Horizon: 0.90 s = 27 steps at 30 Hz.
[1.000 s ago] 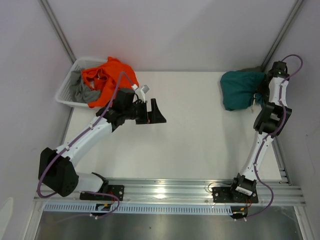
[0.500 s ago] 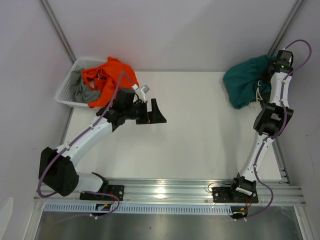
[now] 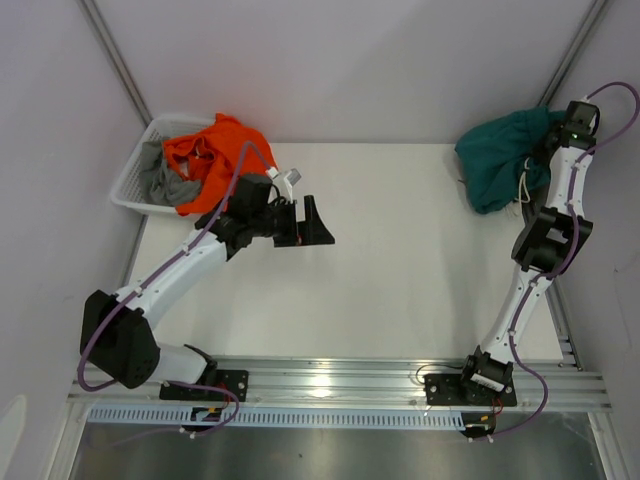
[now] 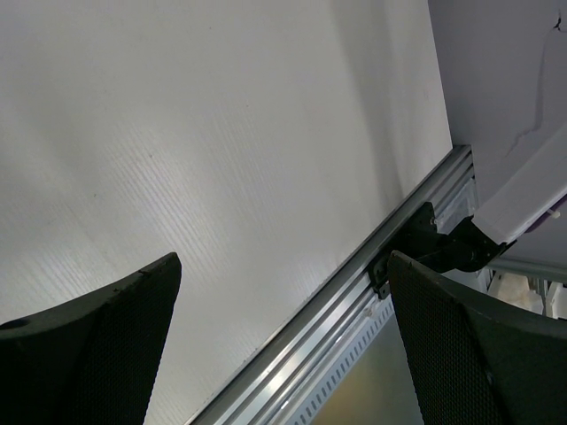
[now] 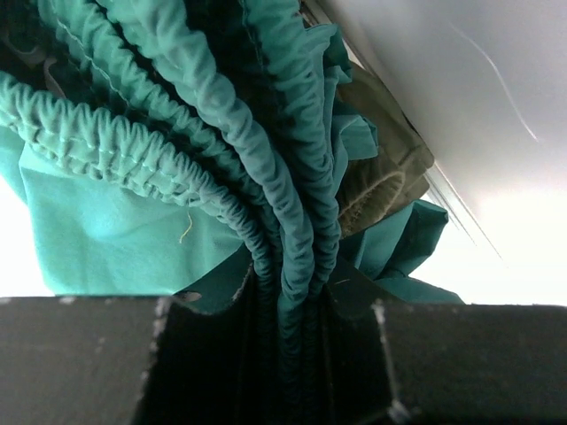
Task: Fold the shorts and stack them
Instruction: Neatly place the folded shorts to the corner
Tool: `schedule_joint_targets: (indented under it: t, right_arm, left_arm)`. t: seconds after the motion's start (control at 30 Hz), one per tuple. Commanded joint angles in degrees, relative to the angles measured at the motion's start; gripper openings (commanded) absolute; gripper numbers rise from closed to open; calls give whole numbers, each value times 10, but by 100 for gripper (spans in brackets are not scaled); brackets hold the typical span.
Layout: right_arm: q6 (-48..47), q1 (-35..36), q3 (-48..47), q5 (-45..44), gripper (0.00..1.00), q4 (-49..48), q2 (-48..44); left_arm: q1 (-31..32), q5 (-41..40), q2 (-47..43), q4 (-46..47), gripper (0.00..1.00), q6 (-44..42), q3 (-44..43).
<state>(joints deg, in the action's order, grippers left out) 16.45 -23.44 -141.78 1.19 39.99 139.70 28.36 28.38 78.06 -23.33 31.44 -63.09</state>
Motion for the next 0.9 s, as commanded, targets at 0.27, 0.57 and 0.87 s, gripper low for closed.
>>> schedule_joint_targets:
  t: [0.27,0.57,0.87]
  right_arm:
    - [27,8,2,-124,0,-63,67]
    - [-20,35,44,-160,4,-36,121]
    - [-79,73,52,-138,3,-19,108]
  left_arm:
    - [3,17,-10,-8,99,-12,-12]
    - [3,20,-14,-19,99,-23,-1]
    - [3,30,9,-8,99,-16,-17]
